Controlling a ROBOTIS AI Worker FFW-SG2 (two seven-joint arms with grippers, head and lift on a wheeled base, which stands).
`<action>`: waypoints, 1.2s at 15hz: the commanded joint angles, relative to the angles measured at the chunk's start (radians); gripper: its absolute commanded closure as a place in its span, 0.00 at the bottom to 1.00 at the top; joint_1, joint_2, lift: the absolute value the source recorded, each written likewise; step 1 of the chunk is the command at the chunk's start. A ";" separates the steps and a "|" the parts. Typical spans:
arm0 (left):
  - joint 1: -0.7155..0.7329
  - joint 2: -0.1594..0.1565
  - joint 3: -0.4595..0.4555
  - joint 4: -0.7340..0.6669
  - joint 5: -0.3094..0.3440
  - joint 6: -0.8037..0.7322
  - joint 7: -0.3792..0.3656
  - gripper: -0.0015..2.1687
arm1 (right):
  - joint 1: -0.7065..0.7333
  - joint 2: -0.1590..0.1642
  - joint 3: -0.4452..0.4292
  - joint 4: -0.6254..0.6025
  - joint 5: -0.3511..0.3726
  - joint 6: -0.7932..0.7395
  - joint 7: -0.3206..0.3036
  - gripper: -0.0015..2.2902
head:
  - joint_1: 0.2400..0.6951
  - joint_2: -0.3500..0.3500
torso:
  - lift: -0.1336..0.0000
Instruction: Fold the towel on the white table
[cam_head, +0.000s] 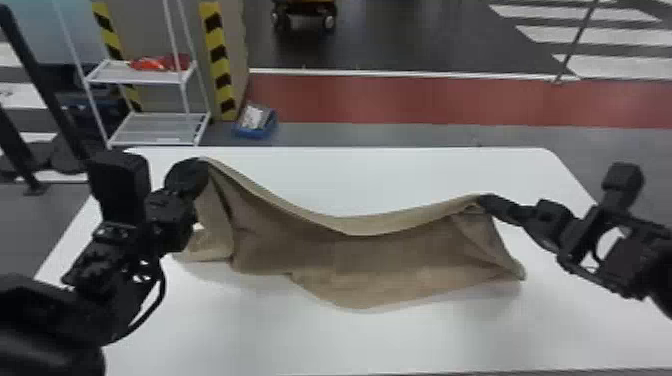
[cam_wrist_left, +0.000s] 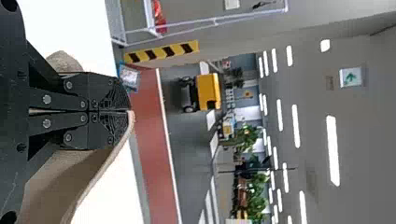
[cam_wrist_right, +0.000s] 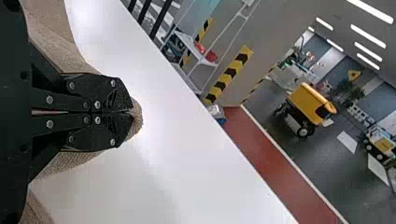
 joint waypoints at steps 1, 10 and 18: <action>-0.023 -0.025 -0.052 0.071 -0.040 -0.003 -0.007 0.87 | -0.052 -0.022 0.032 0.150 0.063 -0.068 0.022 0.72 | 0.95 0.41 | 0.10; -0.024 -0.036 -0.086 0.070 -0.063 -0.003 -0.004 0.87 | -0.063 -0.160 0.030 0.240 0.378 -0.279 0.129 0.03 | 1.00 0.19 | 0.10; -0.020 -0.048 -0.115 0.070 -0.094 0.016 0.002 0.87 | 0.112 -0.135 0.110 -0.025 0.429 -0.442 0.459 0.07 | 0.99 0.19 | 0.10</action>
